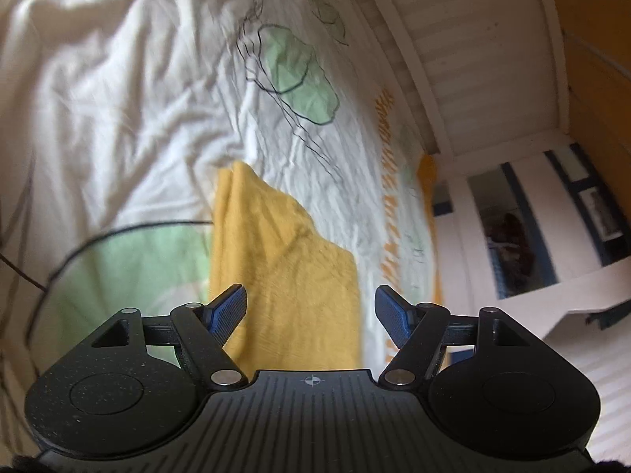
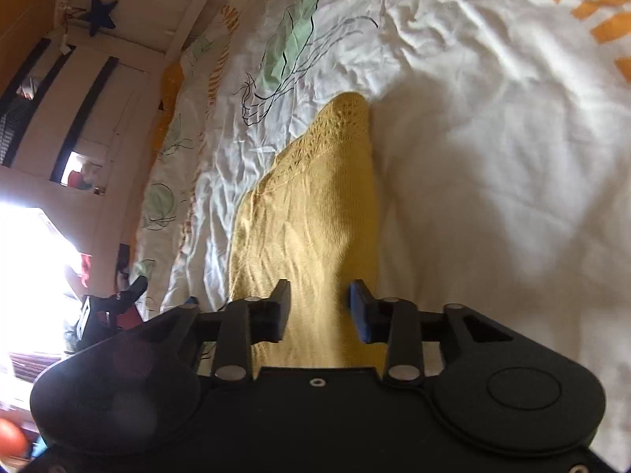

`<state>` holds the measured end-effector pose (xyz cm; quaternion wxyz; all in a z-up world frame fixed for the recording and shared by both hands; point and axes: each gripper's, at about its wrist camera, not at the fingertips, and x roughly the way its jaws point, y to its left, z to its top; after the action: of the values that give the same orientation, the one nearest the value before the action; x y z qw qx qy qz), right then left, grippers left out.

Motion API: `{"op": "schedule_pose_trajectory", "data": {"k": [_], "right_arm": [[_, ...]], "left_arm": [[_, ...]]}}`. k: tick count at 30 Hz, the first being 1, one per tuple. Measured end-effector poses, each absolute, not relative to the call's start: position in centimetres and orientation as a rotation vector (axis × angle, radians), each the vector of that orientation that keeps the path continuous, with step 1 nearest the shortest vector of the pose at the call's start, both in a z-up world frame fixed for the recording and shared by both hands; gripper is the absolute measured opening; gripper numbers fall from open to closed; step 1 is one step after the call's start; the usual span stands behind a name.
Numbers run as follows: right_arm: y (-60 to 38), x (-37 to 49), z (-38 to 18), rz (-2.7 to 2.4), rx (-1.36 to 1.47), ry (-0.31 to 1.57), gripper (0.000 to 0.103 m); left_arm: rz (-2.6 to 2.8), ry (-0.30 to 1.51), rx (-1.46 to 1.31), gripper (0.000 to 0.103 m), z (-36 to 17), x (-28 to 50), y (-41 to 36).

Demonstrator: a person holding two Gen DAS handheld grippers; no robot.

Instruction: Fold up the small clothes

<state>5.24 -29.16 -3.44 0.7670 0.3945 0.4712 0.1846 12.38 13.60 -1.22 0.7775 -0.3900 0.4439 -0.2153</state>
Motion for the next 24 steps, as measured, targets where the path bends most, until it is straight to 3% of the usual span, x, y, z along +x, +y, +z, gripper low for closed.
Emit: {"op": "schedule_pose_trajectory", "data": {"k": [3, 6, 8, 16, 22, 24], "right_arm": [[-28.6, 5.3, -1.9, 0.388, 0.752, 0.955, 0.057], [-27.0, 5.6, -0.7, 0.379, 0.600, 0.885, 0.068], [-25.5, 6.0, -0.1, 0.377, 0.482, 0.843, 0.069], [-21.1, 9.6, 0.4, 0.457, 0.257, 0.717, 0.072], [-20.6, 13.3, -3.0, 0.422, 0.197, 0.789, 0.072], [-20.6, 13.7, -4.2, 0.380, 0.147, 0.817, 0.072]], "left_arm": [[-0.396, 0.924, -0.616, 0.070, 0.7, 11.9, 11.9], [-0.382, 0.883, -0.400, 0.070, 1.6, 11.5, 8.4], [-0.378, 0.858, -0.328, 0.070, 1.4, 11.3, 6.4], [-0.306, 0.828, -0.245, 0.070, -1.0, 13.8, 3.0], [-0.228, 0.907, -0.215, 0.070, -4.2, 17.4, 3.0], [-0.243, 0.949, -0.188, 0.075, -5.7, 18.0, 2.8]]}}
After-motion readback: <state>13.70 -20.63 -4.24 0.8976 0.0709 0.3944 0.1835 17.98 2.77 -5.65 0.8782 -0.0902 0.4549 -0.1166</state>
